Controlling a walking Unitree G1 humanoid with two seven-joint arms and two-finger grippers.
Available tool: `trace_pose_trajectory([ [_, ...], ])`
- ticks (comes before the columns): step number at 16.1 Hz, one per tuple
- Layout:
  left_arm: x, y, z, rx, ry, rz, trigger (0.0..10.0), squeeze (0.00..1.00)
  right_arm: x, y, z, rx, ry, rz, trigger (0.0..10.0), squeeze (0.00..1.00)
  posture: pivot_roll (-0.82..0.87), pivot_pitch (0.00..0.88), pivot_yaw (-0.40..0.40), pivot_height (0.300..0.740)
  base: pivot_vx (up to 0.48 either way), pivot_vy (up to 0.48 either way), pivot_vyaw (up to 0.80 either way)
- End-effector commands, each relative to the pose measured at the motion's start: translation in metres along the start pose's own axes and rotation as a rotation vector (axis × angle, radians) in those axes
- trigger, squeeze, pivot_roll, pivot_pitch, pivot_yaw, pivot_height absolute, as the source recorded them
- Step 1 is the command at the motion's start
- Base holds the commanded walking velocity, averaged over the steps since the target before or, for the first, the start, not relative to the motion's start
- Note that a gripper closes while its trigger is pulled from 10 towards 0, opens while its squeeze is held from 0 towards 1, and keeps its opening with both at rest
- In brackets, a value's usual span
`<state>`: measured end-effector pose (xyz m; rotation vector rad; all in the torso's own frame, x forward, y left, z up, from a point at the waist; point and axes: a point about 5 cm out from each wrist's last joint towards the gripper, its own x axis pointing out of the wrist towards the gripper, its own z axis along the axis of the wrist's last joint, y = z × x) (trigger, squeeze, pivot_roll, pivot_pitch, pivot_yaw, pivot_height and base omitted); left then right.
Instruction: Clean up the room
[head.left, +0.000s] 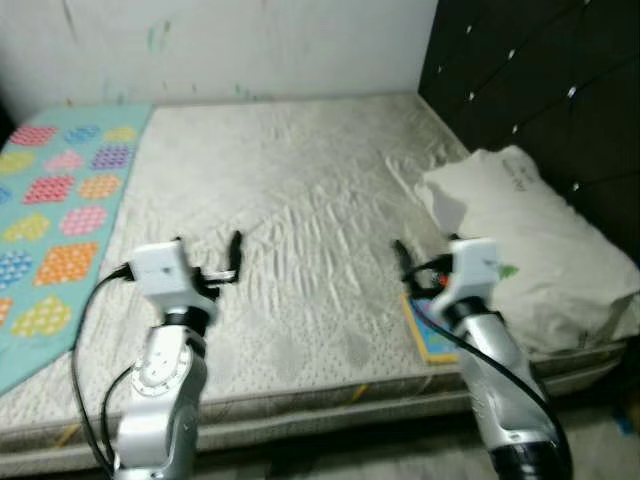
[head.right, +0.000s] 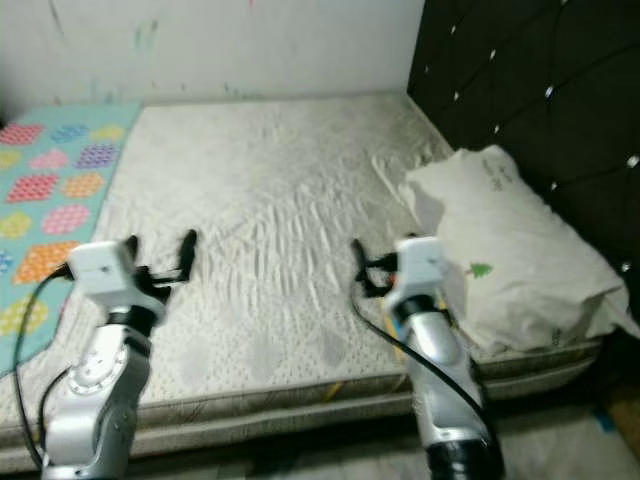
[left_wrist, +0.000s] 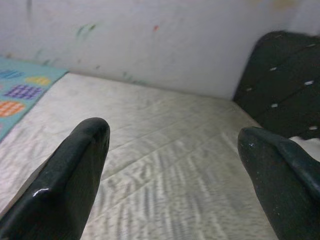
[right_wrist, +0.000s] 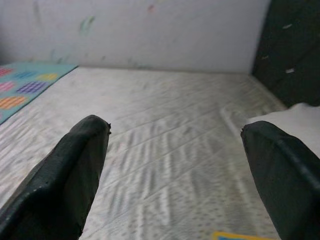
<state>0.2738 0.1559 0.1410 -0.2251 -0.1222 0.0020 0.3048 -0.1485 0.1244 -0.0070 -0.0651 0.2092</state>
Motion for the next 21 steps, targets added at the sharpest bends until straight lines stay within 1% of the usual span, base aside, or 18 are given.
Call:
trace_pose_trajectory([
  [1, 0.0007, -0.0017, -0.001, 0.005, 0.005, -0.001, 10.0, 0.0, -0.0005, -0.0034, 0.0009, -0.01, -0.003, -0.005, 10.0, 0.0, -0.15, 0.068, 0.013, 0.74, 0.0, 0.0, 0.0],
  [3, 0.0011, -0.0024, -0.0005, 0.002, 0.004, -0.009, 10.0, 0.0, -0.0004, -0.0034, 0.001, -0.011, -0.003, -0.003, 10.0, 0.0, -0.15, 0.068, 0.013, 0.74, 0.0, 0.0, 0.0],
  [4, 0.0012, -0.0028, -0.0003, -0.001, 0.003, -0.012, 10.0, 0.0, -0.0003, -0.0033, 0.001, -0.013, -0.003, -0.002, 10.0, 0.0, -0.15, 0.068, 0.013, 0.74, 0.0, 0.364, 0.0],
  [13, 0.0015, -0.0039, -0.002, -0.024, 0.009, -0.008, 10.0, 0.0, 0.0006, -0.002, 0.001, -0.024, -0.005, 0.013, 10.0, 0.0, -0.16, 0.055, 0.009, 0.74, 0.0, 0.477, 0.0],
  [21, 0.0024, -0.0026, -0.002, -0.033, 0.01, 0.009, 10.0, 0.0, 0.002, -0.0012, 0.0012, -0.03, -0.006, 0.018, 10.0, 0.0, -0.16, 0.062, 0.008, 0.74, 0.0, 0.48, 0.0],
])
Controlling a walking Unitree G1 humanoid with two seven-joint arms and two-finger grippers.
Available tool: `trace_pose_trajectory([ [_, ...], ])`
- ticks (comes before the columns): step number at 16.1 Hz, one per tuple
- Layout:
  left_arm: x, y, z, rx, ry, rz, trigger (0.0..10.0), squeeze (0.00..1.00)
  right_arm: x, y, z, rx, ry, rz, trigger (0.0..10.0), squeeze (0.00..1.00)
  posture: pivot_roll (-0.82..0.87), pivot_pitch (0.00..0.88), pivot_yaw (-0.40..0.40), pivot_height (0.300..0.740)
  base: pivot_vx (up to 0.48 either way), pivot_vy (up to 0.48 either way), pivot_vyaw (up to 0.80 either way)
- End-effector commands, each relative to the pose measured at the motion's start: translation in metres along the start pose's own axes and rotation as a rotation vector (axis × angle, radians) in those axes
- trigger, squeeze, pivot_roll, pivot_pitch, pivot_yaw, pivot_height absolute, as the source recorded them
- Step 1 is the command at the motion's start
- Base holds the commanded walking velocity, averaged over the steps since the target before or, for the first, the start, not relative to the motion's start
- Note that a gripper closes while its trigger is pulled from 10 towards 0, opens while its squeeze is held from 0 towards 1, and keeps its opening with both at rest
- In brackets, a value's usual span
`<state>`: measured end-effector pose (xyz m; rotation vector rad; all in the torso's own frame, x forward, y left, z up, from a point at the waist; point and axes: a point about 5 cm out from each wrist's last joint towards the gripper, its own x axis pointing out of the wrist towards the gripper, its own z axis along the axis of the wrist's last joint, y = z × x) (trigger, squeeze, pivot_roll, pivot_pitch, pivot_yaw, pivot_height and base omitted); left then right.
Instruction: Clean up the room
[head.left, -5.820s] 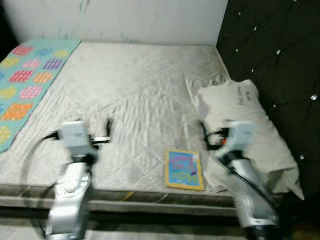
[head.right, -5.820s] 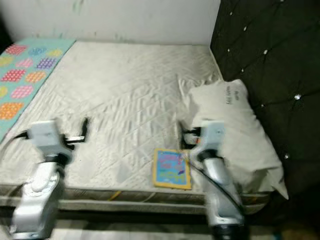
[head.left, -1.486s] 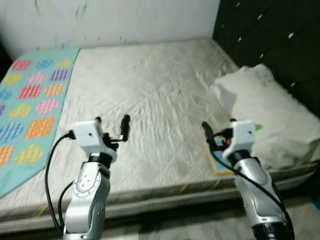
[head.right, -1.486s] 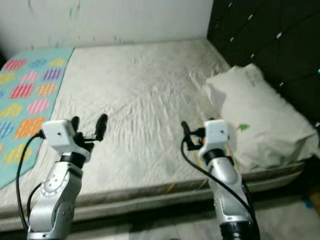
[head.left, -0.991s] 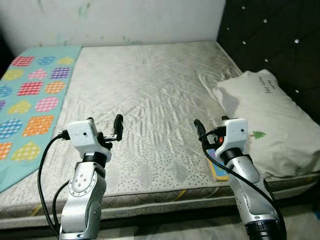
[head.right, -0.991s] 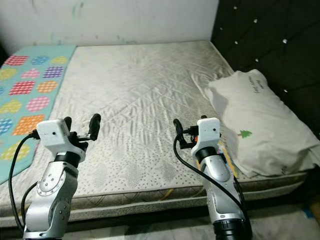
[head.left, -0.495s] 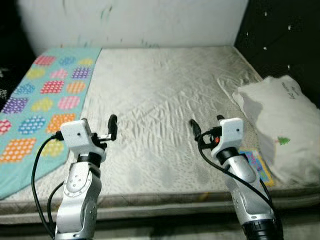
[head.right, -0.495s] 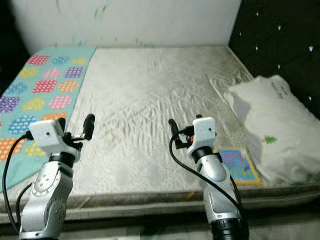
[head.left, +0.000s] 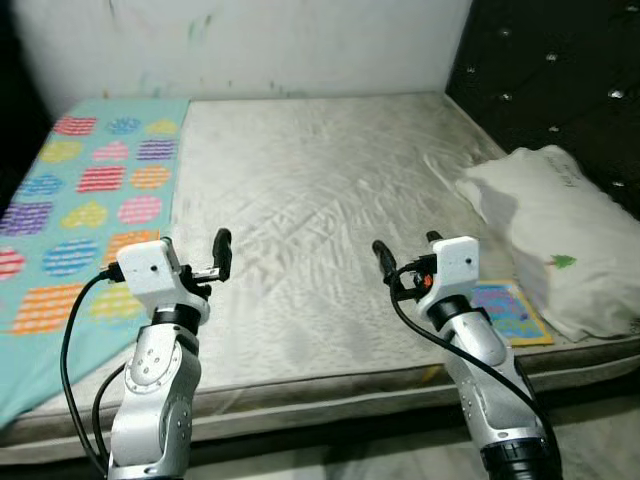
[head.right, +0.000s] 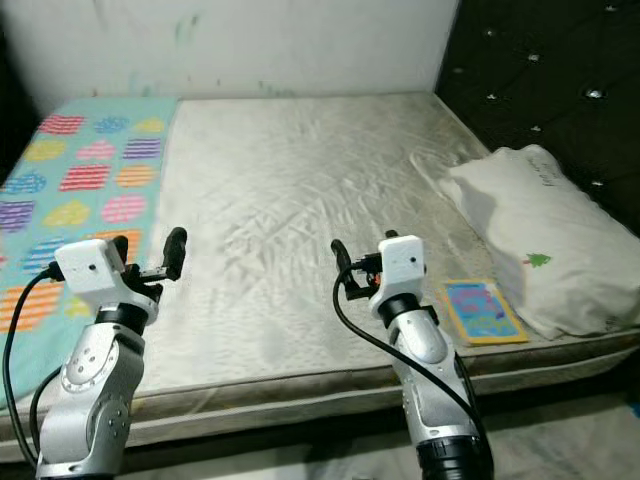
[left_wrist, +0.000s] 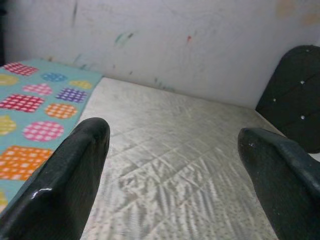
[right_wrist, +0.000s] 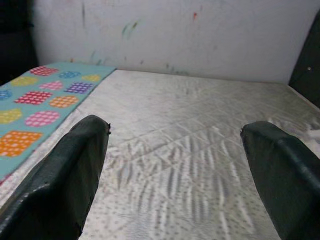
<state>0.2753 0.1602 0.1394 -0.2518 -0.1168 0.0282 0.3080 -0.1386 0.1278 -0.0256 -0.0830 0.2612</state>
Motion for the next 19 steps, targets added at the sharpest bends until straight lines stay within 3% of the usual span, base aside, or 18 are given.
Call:
trace_pose_trajectory([
  [1, 0.0008, -0.0069, -0.0015, -0.008, 0.008, -0.017, 10.0, 0.0, -0.0038, -0.0099, -0.0021, -0.012, 0.01, -0.034, 10.0, 0.0, -0.16, 0.063, 0.008, 0.74, 0.0, 0.48, 0.0],
  [16, 0.0008, -0.0057, -0.0016, -0.011, 0.004, -0.003, 10.0, 0.0, -0.0035, -0.0084, -0.0043, -0.022, 0.021, -0.024, 10.0, 0.0, -0.16, 0.063, 0.008, 0.74, 0.0, 0.48, 0.0],
  [19, 0.0003, -0.0058, 0.0005, 0.005, -0.013, -0.013, 10.0, 0.0, -0.0034, -0.0084, -0.0048, -0.024, 0.023, -0.021, 10.0, 0.0, -0.16, 0.063, 0.007, 0.74, 0.0, 0.0, 0.0],
])
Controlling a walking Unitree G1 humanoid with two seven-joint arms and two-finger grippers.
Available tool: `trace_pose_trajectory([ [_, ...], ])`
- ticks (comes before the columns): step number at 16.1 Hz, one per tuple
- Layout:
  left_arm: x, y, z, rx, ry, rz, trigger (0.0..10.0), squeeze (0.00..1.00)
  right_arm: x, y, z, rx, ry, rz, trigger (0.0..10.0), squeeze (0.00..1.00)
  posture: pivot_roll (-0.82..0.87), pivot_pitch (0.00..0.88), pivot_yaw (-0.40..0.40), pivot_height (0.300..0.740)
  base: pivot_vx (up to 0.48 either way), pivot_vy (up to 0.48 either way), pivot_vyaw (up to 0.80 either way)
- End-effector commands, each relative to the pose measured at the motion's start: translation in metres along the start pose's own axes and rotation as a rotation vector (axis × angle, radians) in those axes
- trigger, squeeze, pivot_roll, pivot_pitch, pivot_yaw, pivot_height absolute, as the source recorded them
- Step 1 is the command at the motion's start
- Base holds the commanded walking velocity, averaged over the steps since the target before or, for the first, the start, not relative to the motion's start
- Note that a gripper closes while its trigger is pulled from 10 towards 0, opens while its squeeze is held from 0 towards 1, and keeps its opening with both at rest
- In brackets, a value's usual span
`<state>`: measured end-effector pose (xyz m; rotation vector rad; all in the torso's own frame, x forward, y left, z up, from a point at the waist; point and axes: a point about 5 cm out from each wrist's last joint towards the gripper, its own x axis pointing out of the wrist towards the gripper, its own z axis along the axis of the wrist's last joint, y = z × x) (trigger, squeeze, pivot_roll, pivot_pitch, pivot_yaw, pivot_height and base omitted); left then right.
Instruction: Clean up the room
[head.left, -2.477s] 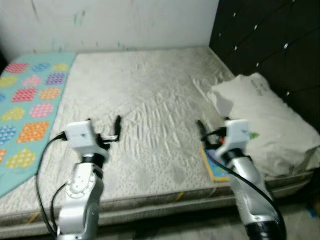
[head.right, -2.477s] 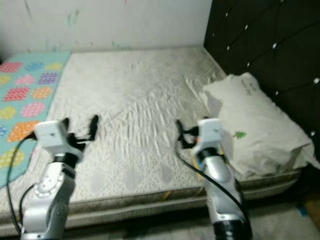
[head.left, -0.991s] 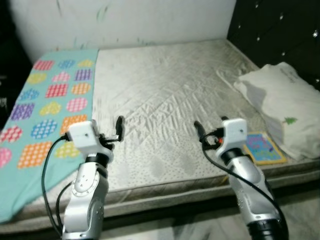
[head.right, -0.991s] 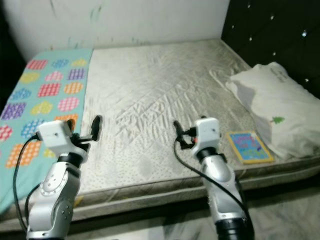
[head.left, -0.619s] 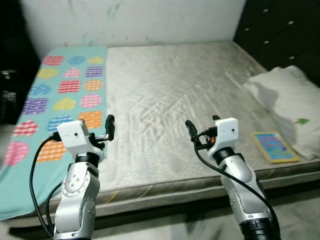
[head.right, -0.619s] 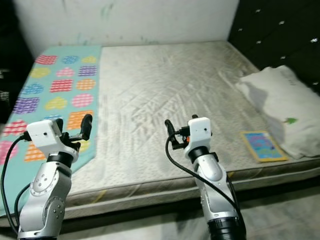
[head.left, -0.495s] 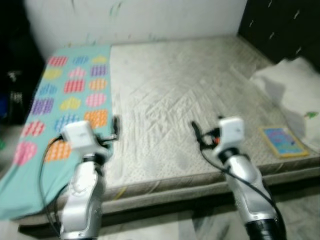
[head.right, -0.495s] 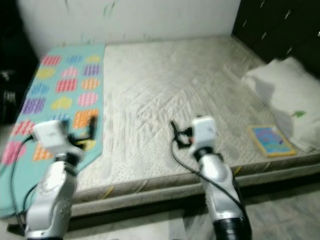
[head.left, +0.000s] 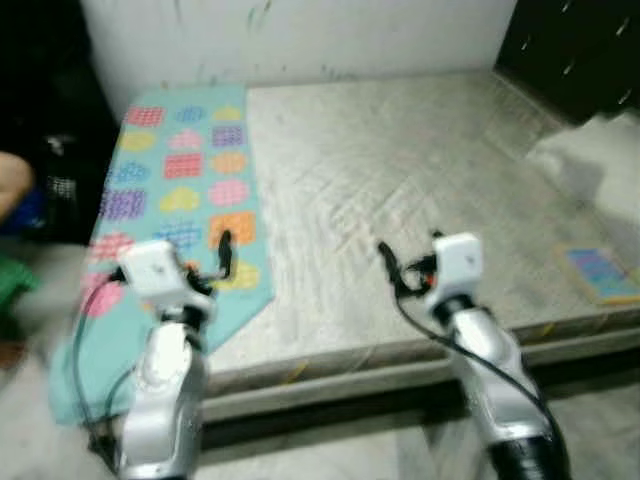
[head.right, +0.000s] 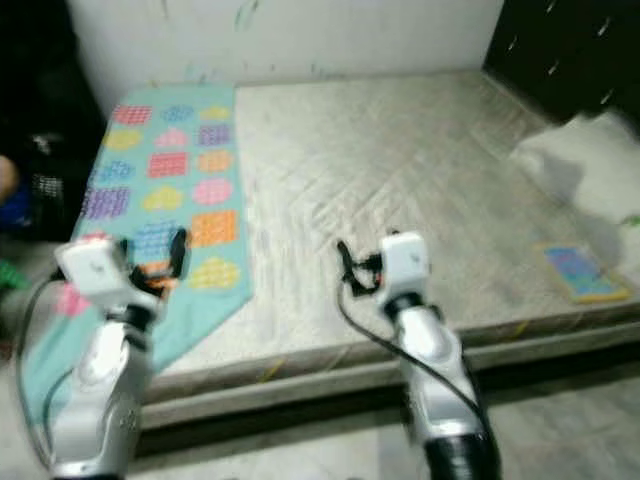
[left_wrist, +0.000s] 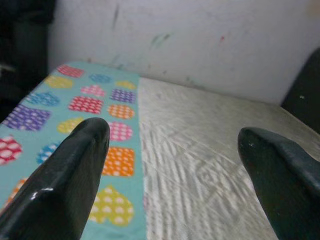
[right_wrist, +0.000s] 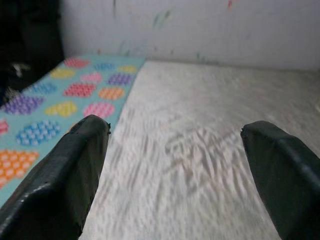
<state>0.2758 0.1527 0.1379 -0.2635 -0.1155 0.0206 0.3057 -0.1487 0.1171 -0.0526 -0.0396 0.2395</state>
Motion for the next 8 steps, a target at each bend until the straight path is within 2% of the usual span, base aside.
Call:
trace_pose_trajectory([
  [1, -0.0001, 0.0007, 0.0036, 0.007, -0.015, -0.008, 10.0, 0.0, 0.002, 0.0004, 0.006, -0.003, -0.024, -0.001, 10.0, 0.0, -0.16, 0.063, 0.007, 0.74, 0.0, 0.0, 0.0],
  [3, -0.0002, 0.0006, 0.0035, 0.005, -0.016, -0.009, 10.0, 0.0, 0.002, 0.0005, 0.0058, -0.003, -0.024, -0.002, 10.0, 0.0, -0.16, 0.063, 0.007, 0.74, 0.0, 0.0, 0.0],
  [4, -0.0002, 0.0005, 0.0034, 0.001, -0.016, -0.008, 10.0, 0.0, 0.002, 0.0006, 0.0057, -0.003, -0.024, -0.001, 10.0, 0.0, -0.16, 0.063, 0.007, 0.74, 0.0, 0.296, 0.0],
  [8, -0.0003, 0.0001, 0.003, -0.005, -0.013, -0.014, 10.0, 0.0, 0.0021, 0.0008, 0.0051, -0.005, -0.023, 0.001, 10.0, 0.0, -0.16, 0.062, 0.008, 0.74, 0.0, 0.471, 0.0],
])
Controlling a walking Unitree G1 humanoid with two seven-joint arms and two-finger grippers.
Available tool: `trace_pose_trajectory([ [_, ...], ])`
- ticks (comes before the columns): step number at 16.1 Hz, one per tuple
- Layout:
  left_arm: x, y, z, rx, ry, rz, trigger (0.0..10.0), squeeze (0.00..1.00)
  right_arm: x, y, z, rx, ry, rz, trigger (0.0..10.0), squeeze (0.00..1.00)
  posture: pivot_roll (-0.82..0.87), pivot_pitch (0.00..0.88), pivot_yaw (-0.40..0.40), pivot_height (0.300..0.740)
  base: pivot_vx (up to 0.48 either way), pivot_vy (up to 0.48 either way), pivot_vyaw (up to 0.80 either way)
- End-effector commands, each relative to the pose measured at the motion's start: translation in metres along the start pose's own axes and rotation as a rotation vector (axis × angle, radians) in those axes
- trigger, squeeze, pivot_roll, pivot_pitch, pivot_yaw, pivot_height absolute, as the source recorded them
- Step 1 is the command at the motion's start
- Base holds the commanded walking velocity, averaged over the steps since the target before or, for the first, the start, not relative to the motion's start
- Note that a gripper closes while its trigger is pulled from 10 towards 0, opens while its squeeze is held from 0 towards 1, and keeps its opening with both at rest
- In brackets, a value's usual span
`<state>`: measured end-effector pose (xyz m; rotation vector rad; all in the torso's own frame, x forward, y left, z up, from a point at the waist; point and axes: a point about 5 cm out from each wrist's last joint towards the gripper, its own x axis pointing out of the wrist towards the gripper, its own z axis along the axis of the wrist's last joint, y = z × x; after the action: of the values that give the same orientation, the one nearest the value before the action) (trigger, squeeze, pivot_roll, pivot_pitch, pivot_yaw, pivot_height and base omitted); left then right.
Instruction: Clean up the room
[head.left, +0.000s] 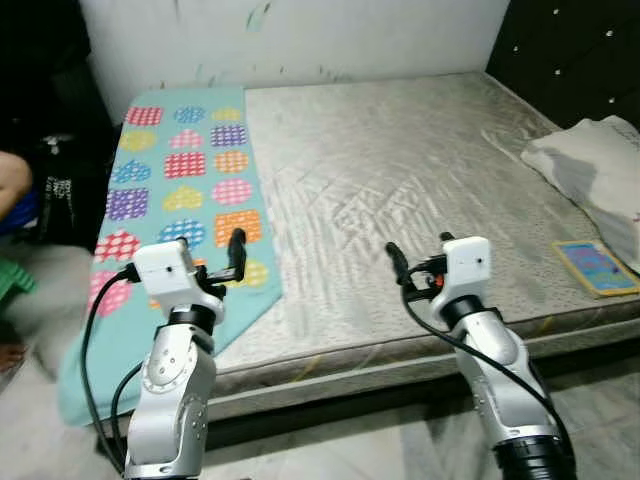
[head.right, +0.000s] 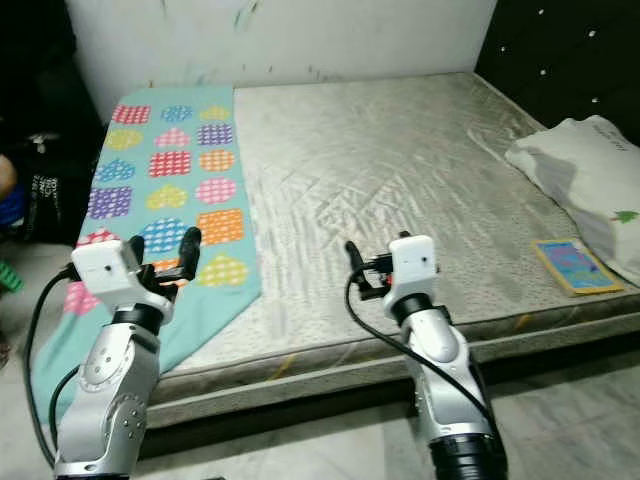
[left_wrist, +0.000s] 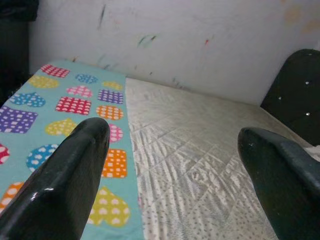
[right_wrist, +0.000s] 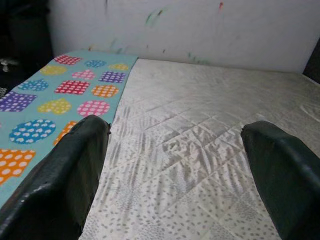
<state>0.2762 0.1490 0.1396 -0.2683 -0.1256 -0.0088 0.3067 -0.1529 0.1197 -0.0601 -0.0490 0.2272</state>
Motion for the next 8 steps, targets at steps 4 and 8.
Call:
trace_pose_trajectory([
  [4, -0.0004, 0.0038, 0.0023, 0.013, -0.006, 0.017, 10.0, 0.0, 0.0019, 0.0057, 0.0023, 0.002, -0.014, 0.015, 10.0, 0.0, -0.16, 0.055, 0.01, 0.74, 0.0, 0.354, 0.0],
  [8, -0.0009, 0.0005, 0.0048, 0.015, -0.026, -0.02, 10.0, 0.0, 0.0017, 0.0063, 0.0017, 0.001, -0.013, 0.018, 10.0, 0.0, -0.16, 0.055, 0.01, 0.74, 0.0, 0.0, 0.0],
])
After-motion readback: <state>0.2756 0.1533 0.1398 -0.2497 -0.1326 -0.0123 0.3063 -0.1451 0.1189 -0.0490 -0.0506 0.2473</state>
